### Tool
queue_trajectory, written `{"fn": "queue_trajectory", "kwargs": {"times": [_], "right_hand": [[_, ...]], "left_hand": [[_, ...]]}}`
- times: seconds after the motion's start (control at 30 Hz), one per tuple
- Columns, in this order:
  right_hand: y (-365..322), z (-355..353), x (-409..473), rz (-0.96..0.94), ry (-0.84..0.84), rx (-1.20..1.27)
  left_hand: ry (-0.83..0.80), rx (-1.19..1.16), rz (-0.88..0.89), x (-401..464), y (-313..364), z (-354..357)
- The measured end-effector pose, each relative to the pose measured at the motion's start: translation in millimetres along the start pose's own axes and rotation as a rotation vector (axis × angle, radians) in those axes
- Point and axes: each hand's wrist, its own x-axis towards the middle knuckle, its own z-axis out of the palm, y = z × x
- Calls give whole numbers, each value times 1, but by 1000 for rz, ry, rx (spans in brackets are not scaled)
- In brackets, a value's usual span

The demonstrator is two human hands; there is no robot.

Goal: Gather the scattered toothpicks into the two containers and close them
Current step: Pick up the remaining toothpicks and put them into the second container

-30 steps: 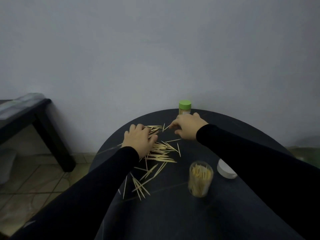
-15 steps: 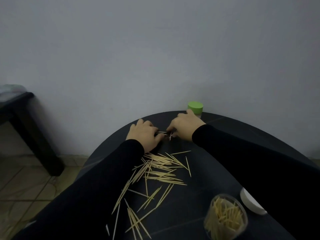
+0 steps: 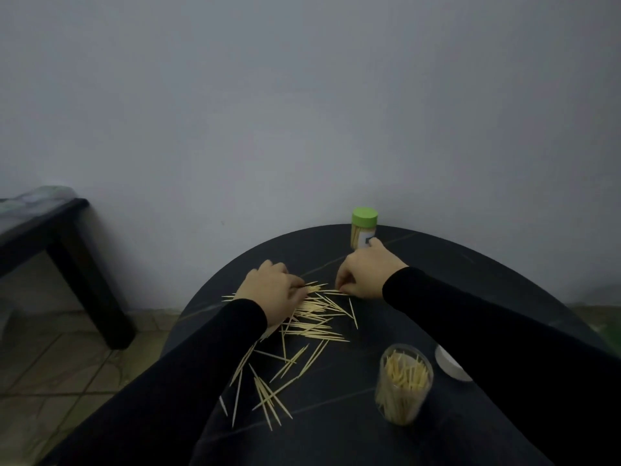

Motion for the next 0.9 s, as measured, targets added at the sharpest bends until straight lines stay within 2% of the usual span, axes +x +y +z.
{"fn": "queue_trajectory", "kwargs": {"times": [0.2,0.33,0.57,0.9], "right_hand": [[-15,-2,-17,58,-60,144],[-31,-3,-13,41,-111,84],[-44,-4,-2,-21,-121,20],[-40,-14,-3,15,-74,-15]], "left_hand": [[-104,-34,57,-22,7,-11],[-102,25,99,-34,2,-14],[-136,68,67,-30,-6,-11],[-45,83,175,-21,4,-8]]}}
